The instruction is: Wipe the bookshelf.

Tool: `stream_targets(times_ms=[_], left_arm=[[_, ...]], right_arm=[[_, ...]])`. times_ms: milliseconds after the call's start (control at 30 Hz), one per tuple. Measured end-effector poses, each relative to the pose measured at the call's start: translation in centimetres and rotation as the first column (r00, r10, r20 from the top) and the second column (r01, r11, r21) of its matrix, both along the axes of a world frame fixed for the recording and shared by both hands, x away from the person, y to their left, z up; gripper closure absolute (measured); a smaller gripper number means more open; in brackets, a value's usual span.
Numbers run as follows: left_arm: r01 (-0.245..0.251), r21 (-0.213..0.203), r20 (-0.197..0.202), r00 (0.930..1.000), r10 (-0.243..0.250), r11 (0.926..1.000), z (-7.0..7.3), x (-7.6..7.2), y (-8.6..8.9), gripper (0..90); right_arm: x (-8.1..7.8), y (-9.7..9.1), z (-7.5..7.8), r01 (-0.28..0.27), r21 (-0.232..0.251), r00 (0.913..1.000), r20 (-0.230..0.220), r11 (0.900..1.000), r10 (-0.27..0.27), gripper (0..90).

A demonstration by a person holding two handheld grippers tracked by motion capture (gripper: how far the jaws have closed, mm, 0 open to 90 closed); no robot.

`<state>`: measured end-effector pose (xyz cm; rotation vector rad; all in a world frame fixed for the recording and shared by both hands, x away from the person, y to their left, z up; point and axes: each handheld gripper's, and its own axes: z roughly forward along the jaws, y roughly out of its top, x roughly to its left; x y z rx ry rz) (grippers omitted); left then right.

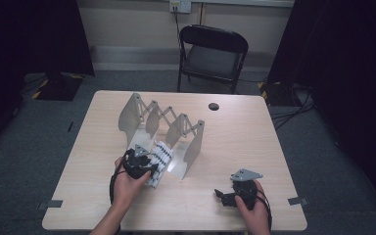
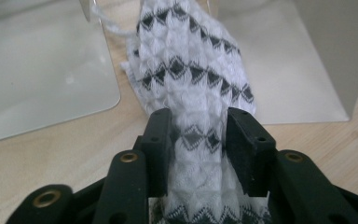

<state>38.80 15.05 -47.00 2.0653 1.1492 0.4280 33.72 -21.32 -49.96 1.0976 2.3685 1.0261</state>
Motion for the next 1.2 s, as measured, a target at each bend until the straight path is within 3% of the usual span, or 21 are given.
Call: stream_targets(times_ms=[133, 200, 367, 433, 500, 567, 600, 667, 800, 933, 1200], left_arm=[[0.008, -0.018, 0.013, 0.9999, -0.007, 0.9998, 1.0, 0.0, -0.9, 46.0], [0.022, 0.015, -0.004, 0.9997, -0.022, 0.9996, 1.0, 0.0, -1.2, 42.0], [0.001, 0.045, -0.034, 0.9994, 0.001, 0.9990, -0.1, 0.0, -1.5, 37.6], [0.004, 0.086, -0.070, 0.9976, 0.002, 0.9963, -0.9, 0.1, -1.7, 36.2], [0.002, 0.112, -0.039, 0.9992, 0.003, 0.9937, -1.4, 0.1, -1.8, 34.5], [-0.006, 0.110, -0.037, 0.9993, 0.010, 0.9939, -1.5, 0.1, -1.7, 38.3], [-0.002, 0.129, -0.033, 0.9994, 0.006, 0.9917, -1.4, 0.2, -1.7, 40.9], [0.001, 0.142, -0.034, 0.9994, 0.004, 0.9899, -1.2, 0.2, -1.7, 52.3], [-0.008, 0.133, -0.075, 0.9970, 0.018, 0.9911, -0.8, 0.5, -1.6, 68.1], [-0.005, 0.066, -0.103, 0.9946, 0.012, 0.9978, -0.2, 0.7, -1.1, 71.5], [-0.014, 0.040, -0.053, 0.9985, 0.016, 0.9991, 3.5, 1.6, -0.2, 71.7]], right_arm=[[0.0, 0.0, 0.0, 0.001, 0.001, 1.0000, 0.001, 1.0000, -0.001, 11.9], [0.0, 0.0, 0.0, 0.001, 0.000, 1.0000, 0.000, 1.0000, -0.001, 11.9], [0.0, 0.0, 0.0, 0.001, 0.000, 1.0000, 0.000, 1.0000, -0.001, 12.0], [0.0, 0.0, 0.0, 0.001, -0.001, 1.0000, 0.001, 1.0000, -0.001, 12.0], [0.0, 0.0, 0.0, 0.002, -0.002, 1.0000, 0.003, 1.0000, -0.002, 12.2], [-0.1, 0.0, 0.0, 0.001, -0.001, 1.0000, 0.003, 1.0000, -0.001, 12.2], [-0.1, 0.0, 0.0, 0.000, -0.002, 1.0000, 0.004, 1.0000, 0.000, 12.2], [-0.1, 0.0, 0.0, 0.000, -0.002, 1.0000, 0.003, 1.0000, 0.000, 12.2], [-0.1, 0.1, 0.0, -0.001, -0.001, 1.0000, 0.004, 1.0000, 0.001, 12.2], [-0.1, 0.1, 0.0, -0.001, -0.001, 1.0000, 0.003, 1.0000, 0.001, 12.2], [-0.1, 0.1, 0.0, -0.001, -0.001, 1.0000, 0.003, 1.0000, 0.001, 12.1]])
